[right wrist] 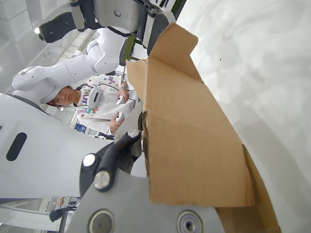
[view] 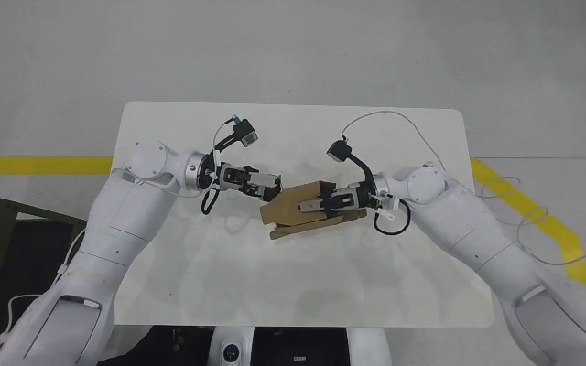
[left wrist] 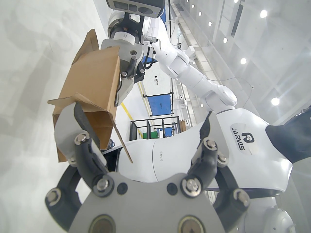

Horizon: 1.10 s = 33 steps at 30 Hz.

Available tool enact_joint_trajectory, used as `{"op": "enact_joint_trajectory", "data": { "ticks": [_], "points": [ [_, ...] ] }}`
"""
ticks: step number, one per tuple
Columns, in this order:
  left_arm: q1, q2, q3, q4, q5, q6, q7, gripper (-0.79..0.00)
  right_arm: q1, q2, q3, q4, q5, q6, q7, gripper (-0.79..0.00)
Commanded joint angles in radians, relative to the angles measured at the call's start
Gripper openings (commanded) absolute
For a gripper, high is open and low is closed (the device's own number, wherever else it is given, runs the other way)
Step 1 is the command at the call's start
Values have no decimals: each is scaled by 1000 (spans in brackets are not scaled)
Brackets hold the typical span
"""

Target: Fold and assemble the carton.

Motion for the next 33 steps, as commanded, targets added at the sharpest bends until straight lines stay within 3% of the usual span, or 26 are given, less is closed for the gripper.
{"op": "enact_joint_trajectory", "data": {
  "ticks": [1,33],
  "points": [
    [0,-1,2,-1,-4,-1,-4,0,0,-1,-2,-1,2,1,1,-785],
    [22,-4,22,-55,44,5,3,0,8,-12,59,71,13,-87,-87,-785]
  ]
}}
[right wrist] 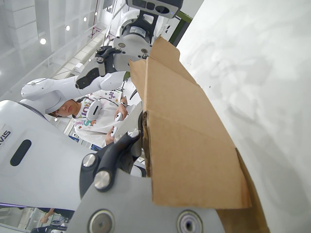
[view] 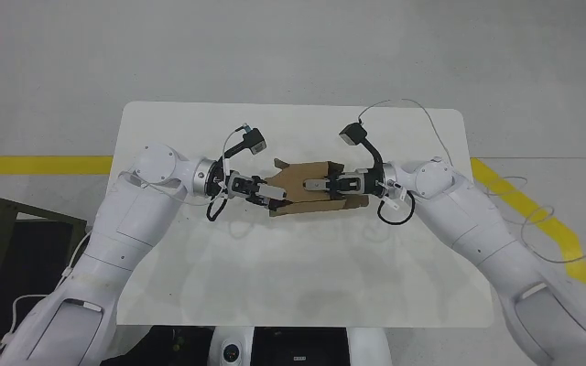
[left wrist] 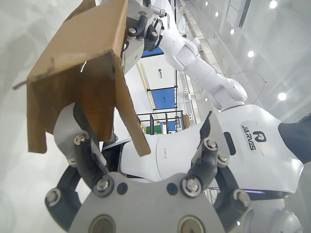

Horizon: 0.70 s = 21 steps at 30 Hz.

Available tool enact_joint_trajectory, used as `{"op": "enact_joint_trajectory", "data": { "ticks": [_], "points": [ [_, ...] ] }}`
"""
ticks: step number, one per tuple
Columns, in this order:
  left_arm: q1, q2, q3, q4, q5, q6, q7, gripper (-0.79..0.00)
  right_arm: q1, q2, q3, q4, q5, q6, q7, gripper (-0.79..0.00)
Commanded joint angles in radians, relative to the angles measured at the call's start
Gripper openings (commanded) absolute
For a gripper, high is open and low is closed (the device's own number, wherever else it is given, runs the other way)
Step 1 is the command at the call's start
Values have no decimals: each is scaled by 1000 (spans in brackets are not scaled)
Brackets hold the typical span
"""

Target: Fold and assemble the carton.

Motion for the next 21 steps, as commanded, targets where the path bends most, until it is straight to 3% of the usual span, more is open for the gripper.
{"op": "enact_joint_trajectory", "data": {
  "ticks": [1,21],
  "points": [
    [1,0,0,-5,-1,1,-2,0,-1,-2,8,12,-2,-10,-10,-785],
    [11,-7,23,-46,-10,17,-4,0,5,-49,56,32,-83,-36,-89,-785]
  ]
}}
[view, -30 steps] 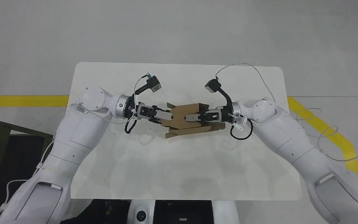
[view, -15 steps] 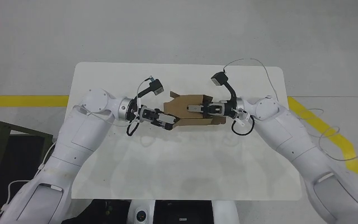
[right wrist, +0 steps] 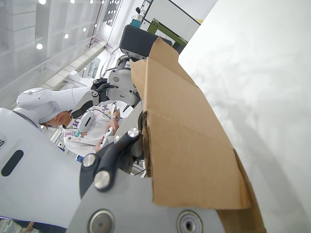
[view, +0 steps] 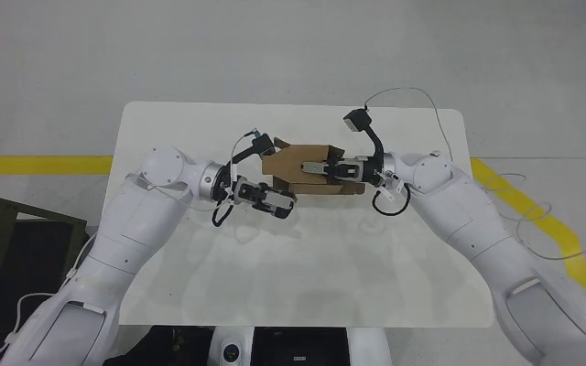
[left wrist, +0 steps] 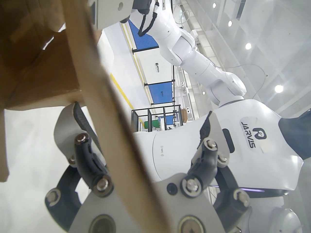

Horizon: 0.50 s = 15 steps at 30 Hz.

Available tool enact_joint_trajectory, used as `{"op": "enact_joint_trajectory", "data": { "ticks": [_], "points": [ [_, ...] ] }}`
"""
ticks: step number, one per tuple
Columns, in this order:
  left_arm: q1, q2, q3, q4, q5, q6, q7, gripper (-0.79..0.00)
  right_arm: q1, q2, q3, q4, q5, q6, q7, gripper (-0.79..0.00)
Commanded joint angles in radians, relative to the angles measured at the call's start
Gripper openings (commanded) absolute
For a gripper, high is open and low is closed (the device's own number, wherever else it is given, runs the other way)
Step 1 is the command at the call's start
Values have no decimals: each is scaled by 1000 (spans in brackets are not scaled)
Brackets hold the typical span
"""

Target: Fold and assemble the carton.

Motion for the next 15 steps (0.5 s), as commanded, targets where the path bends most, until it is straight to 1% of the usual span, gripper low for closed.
{"op": "enact_joint_trajectory", "data": {
  "ticks": [1,15],
  "points": [
    [0,-1,2,1,0,1,1,0,-2,-4,3,-1,-4,1,-3,-785],
    [-7,-1,-7,23,6,-4,7,0,-27,-31,21,-10,-23,11,6,-785]
  ]
}}
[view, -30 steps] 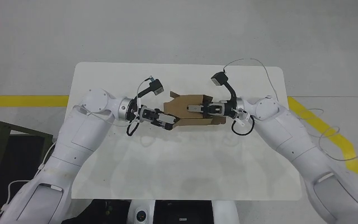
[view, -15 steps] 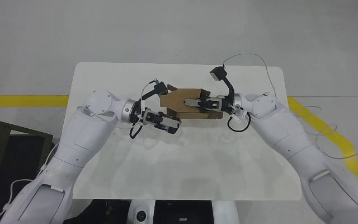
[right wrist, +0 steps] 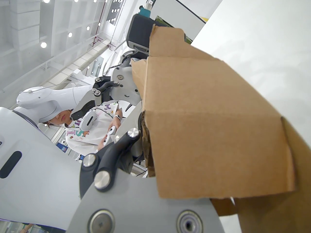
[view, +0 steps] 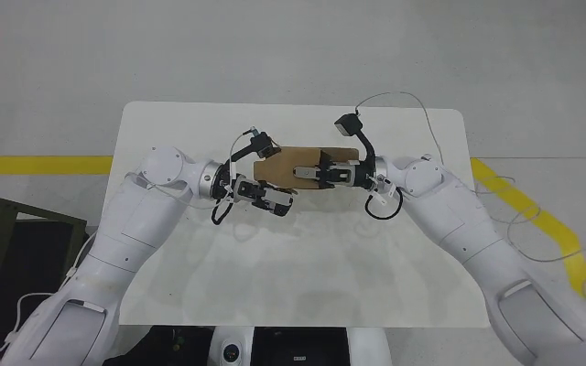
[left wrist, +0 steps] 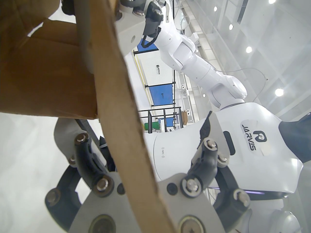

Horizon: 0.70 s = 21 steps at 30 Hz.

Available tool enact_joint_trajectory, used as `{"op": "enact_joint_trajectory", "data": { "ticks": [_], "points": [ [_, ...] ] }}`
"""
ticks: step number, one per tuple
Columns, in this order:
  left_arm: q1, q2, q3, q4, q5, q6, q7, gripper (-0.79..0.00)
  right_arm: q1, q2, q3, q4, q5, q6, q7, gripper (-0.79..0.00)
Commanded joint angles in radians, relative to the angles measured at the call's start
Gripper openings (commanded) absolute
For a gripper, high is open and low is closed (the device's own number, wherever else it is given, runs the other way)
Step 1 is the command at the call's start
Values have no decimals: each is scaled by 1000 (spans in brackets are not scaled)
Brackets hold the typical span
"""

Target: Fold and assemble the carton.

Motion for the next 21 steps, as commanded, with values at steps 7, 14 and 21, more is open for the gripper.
{"op": "enact_joint_trajectory", "data": {
  "ticks": [7,14,21],
  "points": [
    [4,2,-10,0,1,-1,-2,0,-12,-11,18,-2,-17,0,-12,-785],
    [8,3,-14,-2,-1,-1,0,0,-22,-23,25,-10,-30,8,-13,-785],
    [10,5,-23,4,-2,-2,-1,0,-23,-25,59,20,-31,7,-10,-785]
  ]
}}
